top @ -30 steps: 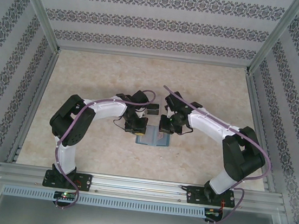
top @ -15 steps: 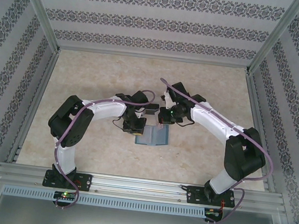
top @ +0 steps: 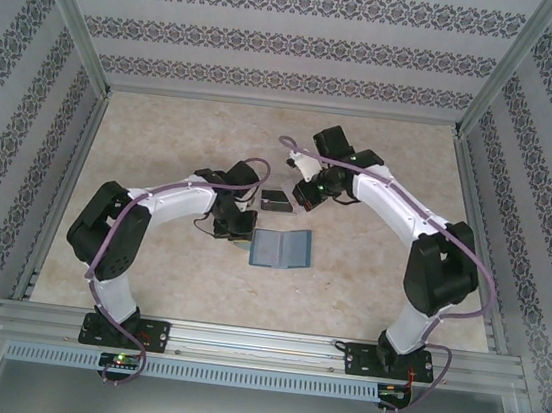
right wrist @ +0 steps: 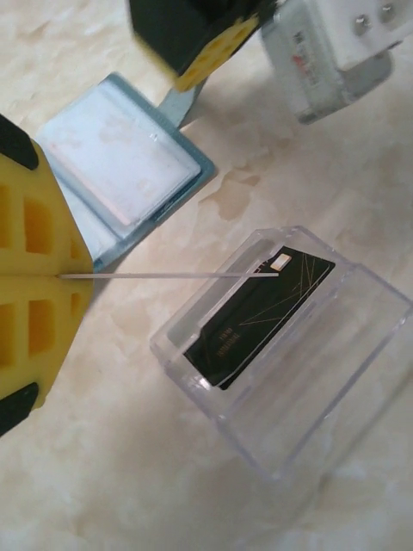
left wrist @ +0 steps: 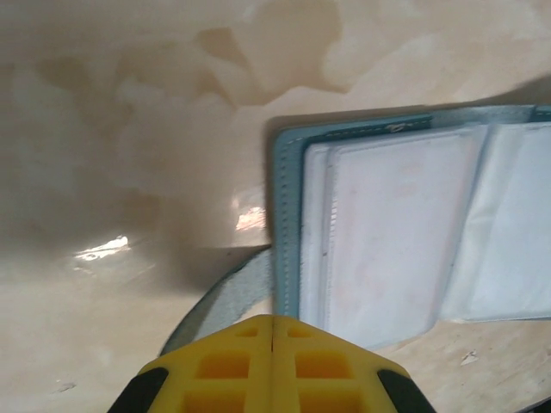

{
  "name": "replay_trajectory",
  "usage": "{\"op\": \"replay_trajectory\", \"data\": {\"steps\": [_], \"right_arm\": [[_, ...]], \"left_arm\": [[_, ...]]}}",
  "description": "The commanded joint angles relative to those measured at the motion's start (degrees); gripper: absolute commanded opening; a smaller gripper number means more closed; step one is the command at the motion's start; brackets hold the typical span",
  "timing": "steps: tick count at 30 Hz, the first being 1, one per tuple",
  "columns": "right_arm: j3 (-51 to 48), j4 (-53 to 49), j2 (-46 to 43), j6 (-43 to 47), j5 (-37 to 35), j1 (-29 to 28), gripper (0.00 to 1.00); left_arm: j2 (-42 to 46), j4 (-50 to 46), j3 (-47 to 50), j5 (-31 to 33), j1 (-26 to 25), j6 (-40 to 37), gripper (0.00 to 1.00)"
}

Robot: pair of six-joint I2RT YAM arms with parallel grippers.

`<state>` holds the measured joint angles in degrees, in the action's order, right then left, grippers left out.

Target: Take the credit cards out of the card holder

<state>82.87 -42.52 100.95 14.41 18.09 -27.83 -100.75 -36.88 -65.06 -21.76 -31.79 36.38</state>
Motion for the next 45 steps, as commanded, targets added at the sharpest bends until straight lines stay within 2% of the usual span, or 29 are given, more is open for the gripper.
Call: {"op": "replay_trajectory", "data": {"steps": [1, 8, 15, 31, 45], "right_arm": [[5.5, -5.3, 3.4, 14.0, 0.5, 0.6, 0.0], [17.6, -15.1, 11.6, 30.4, -0.3, 0.9, 0.0], [30.7, -24.3, 20.0, 39.5, -3.9, 1.1, 0.0], [54.5, -36.1, 35.4, 45.4, -5.0, -0.2, 0.0], [58.0, -38.4, 41.1, 46.2, -5.1, -1.9, 0.0]], "left_arm": [[2.4, -0.3, 1.8, 1.1, 1.1, 0.2, 0.02], [5.3, 1.6, 6.4, 0.8, 3.4, 1.0, 0.02], [8.0, 1.3, 8.9, 1.3, 4.5, 1.7, 0.03], [10.3, 0.8, 10.4, 2.0, 5.1, 3.1, 0.02], [11.6, 1.4, 12.6, 2.2, 5.5, 3.5, 0.02]]}}
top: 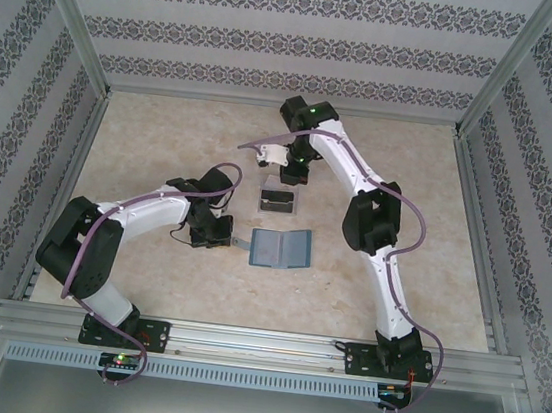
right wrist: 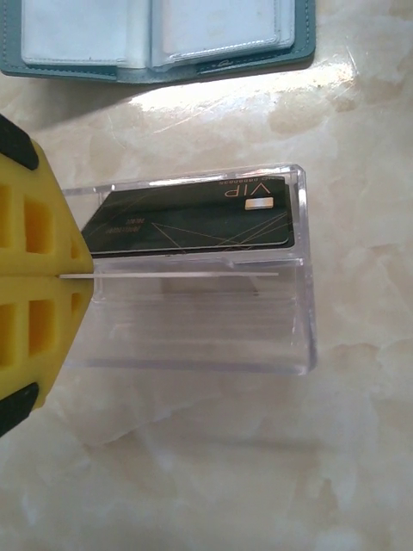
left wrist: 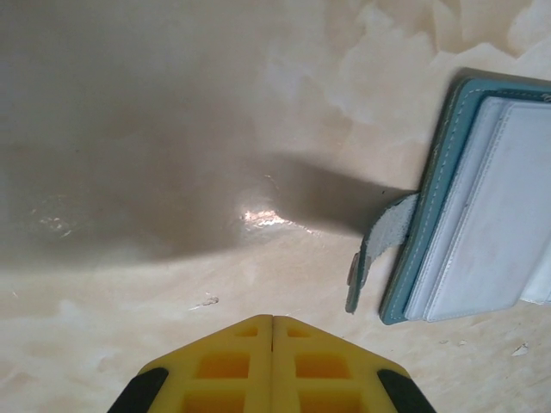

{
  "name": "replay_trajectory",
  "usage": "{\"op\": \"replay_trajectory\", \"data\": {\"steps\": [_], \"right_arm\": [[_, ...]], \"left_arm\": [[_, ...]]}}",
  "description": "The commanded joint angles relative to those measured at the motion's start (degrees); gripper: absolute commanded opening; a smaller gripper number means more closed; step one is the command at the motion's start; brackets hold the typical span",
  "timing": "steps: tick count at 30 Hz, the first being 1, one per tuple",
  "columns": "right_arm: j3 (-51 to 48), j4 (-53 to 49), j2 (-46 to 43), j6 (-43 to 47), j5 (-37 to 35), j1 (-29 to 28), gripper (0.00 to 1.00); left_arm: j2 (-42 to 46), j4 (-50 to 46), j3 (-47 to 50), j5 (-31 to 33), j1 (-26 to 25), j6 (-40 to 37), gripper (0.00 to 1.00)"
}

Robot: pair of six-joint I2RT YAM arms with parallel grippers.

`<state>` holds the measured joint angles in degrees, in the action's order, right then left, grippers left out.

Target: Take the credit cards out of the card holder

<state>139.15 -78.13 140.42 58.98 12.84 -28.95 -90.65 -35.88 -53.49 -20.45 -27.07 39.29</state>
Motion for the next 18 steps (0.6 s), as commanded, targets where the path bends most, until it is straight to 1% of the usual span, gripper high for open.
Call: {"op": "replay_trajectory", "data": {"steps": [1, 5, 9, 12, 18], "right_arm": [[1.7, -2.9, 1.9, 1.5, 0.1, -0.8, 0.0], [1.7, -3.2, 2.5, 1.3, 0.2, -1.2, 0.0], [1.7, -2.5, 2.7, 1.0, -1.2, -1.5, 0.13], [1.7, -1.4, 2.4, 0.4, -2.3, -1.5, 0.18], [2.0, 0.8, 1.4, 0.0, -4.2, -1.3, 0.19]], "left_arm": [[1.5, 0.4, 1.1, 0.8, 0.8, 0.6, 0.02], [1.5, 0.8, 1.4, 0.5, 1.2, 0.5, 0.02], [1.5, 1.1, 1.8, 0.2, 1.4, 0.3, 0.02], [1.5, 1.2, 2.0, 0.0, 1.7, 0.2, 0.02], [1.7, 1.2, 2.2, -0.1, 2.2, 0.0, 0.02]]}}
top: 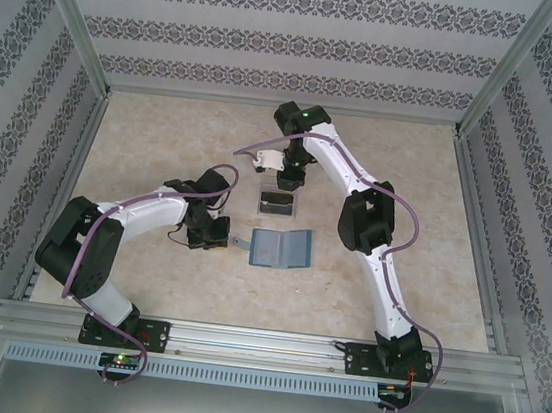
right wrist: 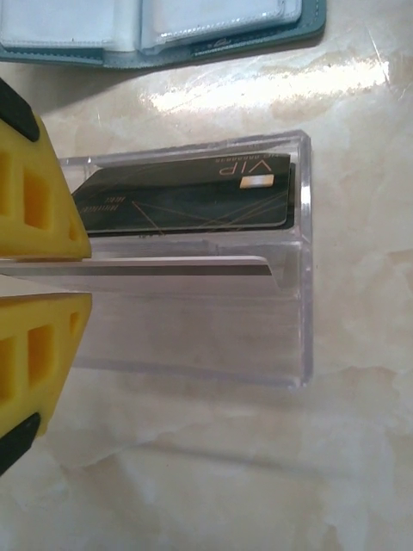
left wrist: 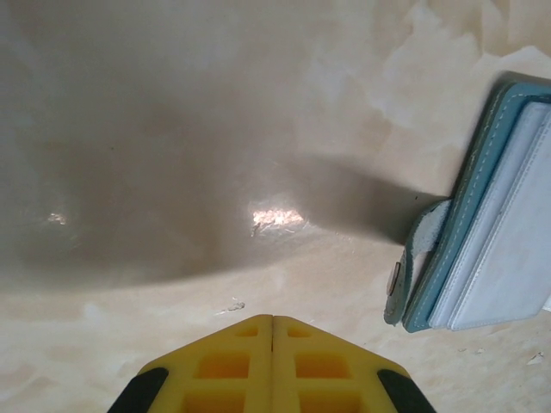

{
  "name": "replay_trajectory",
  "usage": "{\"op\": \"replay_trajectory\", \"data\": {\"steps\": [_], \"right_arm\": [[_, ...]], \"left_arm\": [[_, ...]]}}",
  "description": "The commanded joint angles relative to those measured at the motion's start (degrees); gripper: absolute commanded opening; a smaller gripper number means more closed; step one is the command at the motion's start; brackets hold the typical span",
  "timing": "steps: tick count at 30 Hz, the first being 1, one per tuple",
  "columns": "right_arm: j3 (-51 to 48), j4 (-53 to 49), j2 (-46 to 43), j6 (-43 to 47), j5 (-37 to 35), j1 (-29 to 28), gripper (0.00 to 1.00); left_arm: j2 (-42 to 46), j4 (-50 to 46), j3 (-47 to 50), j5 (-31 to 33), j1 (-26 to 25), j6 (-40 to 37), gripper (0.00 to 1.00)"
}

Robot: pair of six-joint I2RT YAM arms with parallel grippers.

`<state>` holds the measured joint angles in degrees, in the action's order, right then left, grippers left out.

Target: Take the credit cards out of the card holder

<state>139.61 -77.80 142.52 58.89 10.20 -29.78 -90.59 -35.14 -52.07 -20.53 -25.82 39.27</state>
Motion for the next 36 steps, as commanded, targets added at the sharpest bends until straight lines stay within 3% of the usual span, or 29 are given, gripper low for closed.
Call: {"op": "replay_trajectory", "data": {"steps": [1, 10, 26, 32, 36], "right_arm": [[1.5, 0.9, -0.9, 0.0, -1.9, -0.5, 0.19], [1.7, 4.9, -2.5, -0.4, -5.7, -0.5, 0.2], [1.0, 5.3, -4.8, -2.0, -5.5, -1.2, 0.23], [-3.0, 10.6, -8.6, -11.6, -6.8, -1.0, 0.23], [-11.1, 16.8, -14.2, -21.4, -5.3, -1.0, 0.23]], "left_arm": [[1.8, 0.5, 0.8, 0.0, 1.1, 0.0, 0.02], [2.0, 0.5, 0.7, -0.1, 1.3, 0.0, 0.02], [2.4, 1.1, 0.6, -1.0, 1.3, 0.4, 0.03], [1.7, 2.6, -0.5, -2.2, 1.3, 0.3, 0.03], [0.7, 3.7, -1.5, -2.8, 1.3, 0.2, 0.03]]}}
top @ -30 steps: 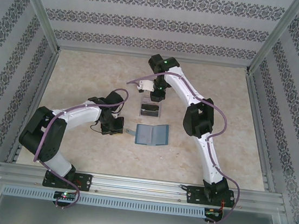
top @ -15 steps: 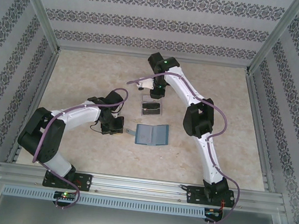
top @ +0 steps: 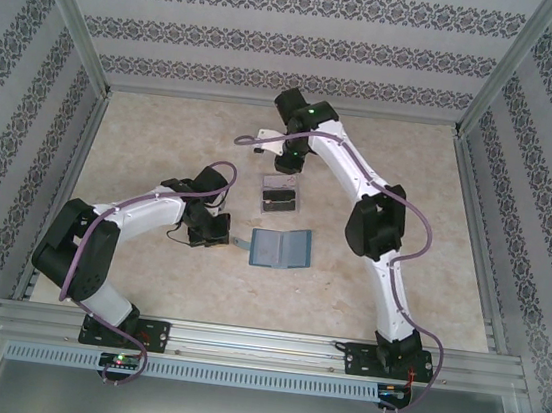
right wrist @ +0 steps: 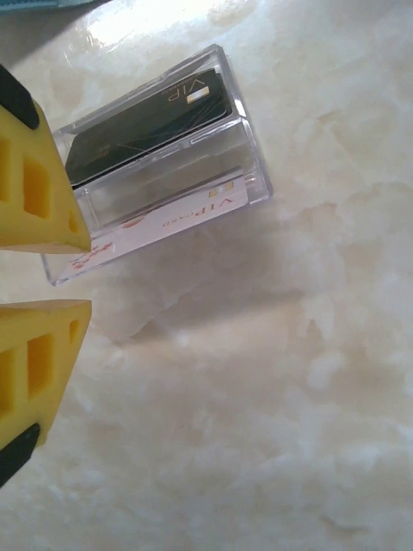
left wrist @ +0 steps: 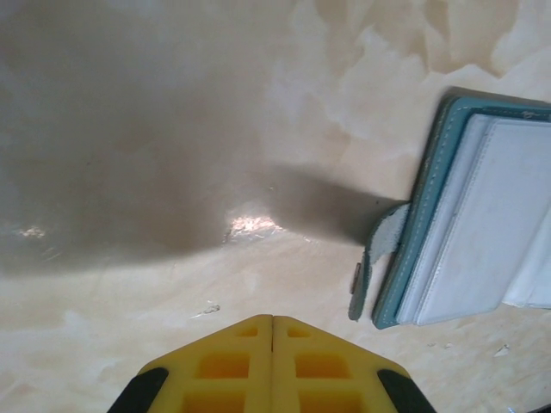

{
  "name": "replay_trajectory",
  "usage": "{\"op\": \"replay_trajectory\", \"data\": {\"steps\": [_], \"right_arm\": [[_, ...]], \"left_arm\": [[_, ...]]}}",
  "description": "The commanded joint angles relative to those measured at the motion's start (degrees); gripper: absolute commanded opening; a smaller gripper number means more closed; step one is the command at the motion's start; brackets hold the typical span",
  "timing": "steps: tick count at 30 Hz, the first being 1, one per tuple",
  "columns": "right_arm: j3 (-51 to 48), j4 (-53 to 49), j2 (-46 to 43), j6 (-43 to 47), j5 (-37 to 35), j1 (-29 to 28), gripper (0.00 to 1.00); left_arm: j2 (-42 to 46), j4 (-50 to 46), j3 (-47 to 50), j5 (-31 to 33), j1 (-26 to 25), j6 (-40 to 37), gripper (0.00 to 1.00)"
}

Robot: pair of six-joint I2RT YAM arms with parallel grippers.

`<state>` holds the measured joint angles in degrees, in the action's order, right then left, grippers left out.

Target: Take the credit cards out of the card holder

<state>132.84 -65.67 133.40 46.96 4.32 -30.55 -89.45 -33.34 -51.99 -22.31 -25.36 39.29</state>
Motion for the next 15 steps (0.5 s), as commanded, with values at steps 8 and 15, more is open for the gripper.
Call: {"op": "replay_trajectory", "data": {"steps": [8, 15], "right_arm": [[-24.8, 17.9, -18.1, -33.2, 3.5, -0.7, 0.18], [-39.3, 23.8, -27.5, -53.6, 2.4, -2.8, 0.15]], "left_arm": [[-3.2, 3.8, -4.2, -2.3, 0.7, -1.1, 0.03], [-6.2, 4.9, -7.0, -4.3, 0.6, -1.8, 0.03]]}}
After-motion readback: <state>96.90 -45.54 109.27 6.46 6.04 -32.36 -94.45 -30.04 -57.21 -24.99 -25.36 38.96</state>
